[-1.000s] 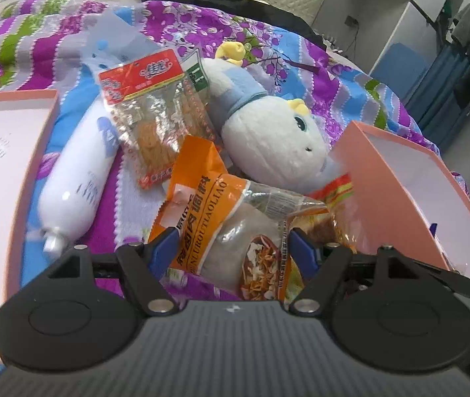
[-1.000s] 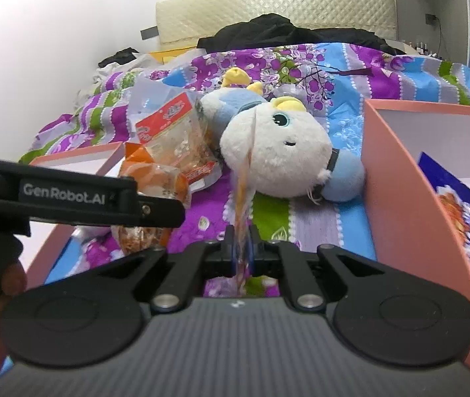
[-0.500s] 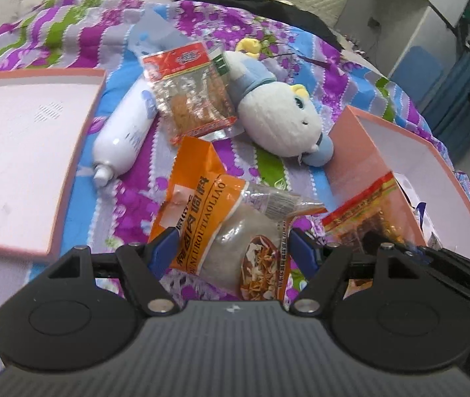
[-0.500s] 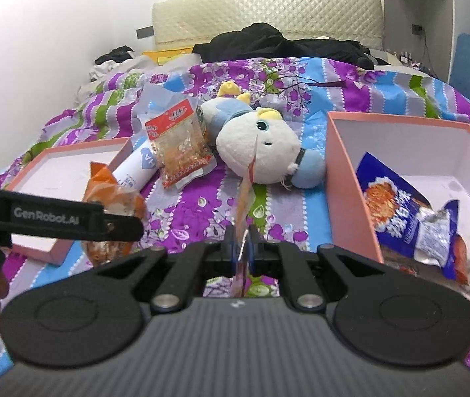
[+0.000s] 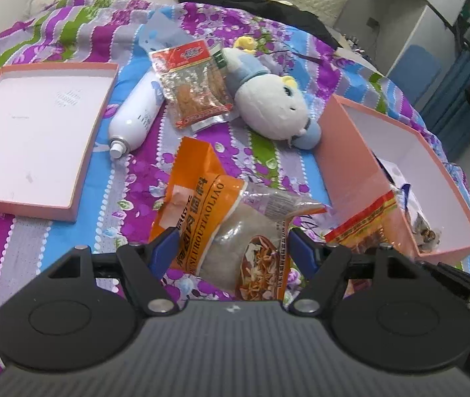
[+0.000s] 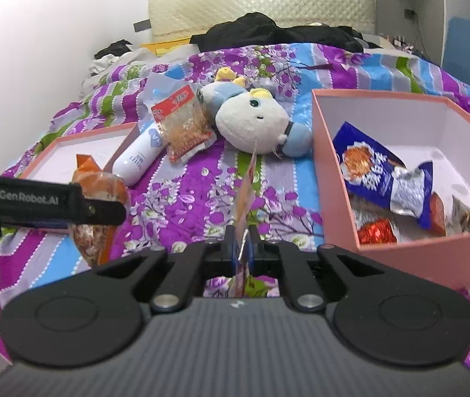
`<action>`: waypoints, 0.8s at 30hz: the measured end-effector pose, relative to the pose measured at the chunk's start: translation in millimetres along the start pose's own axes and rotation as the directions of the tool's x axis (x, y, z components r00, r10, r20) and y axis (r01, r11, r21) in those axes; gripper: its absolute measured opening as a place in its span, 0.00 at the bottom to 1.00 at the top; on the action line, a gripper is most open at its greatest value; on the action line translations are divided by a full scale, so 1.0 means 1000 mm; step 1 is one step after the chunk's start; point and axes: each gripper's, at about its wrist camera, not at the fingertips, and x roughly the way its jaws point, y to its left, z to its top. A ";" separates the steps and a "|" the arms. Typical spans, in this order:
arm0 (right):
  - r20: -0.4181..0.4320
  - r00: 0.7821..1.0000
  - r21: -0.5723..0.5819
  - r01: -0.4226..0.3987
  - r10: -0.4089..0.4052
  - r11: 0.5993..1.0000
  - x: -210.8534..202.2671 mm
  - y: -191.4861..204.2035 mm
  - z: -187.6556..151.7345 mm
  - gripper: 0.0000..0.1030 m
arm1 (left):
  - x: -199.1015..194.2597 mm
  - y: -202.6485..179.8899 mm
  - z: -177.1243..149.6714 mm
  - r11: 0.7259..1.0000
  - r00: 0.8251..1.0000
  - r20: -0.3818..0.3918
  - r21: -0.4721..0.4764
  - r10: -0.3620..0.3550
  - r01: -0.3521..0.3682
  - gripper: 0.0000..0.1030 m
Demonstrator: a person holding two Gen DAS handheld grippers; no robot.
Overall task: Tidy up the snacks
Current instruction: 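Carry the orange-labelled bag and strip packet over the deep box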
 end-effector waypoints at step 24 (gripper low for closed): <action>0.124 0.991 0.030 0.043 -0.046 0.999 -0.073 -0.026 0.036 0.09 | -0.063 -0.070 0.036 0.995 0.993 0.081 0.062 -0.087 0.082 0.74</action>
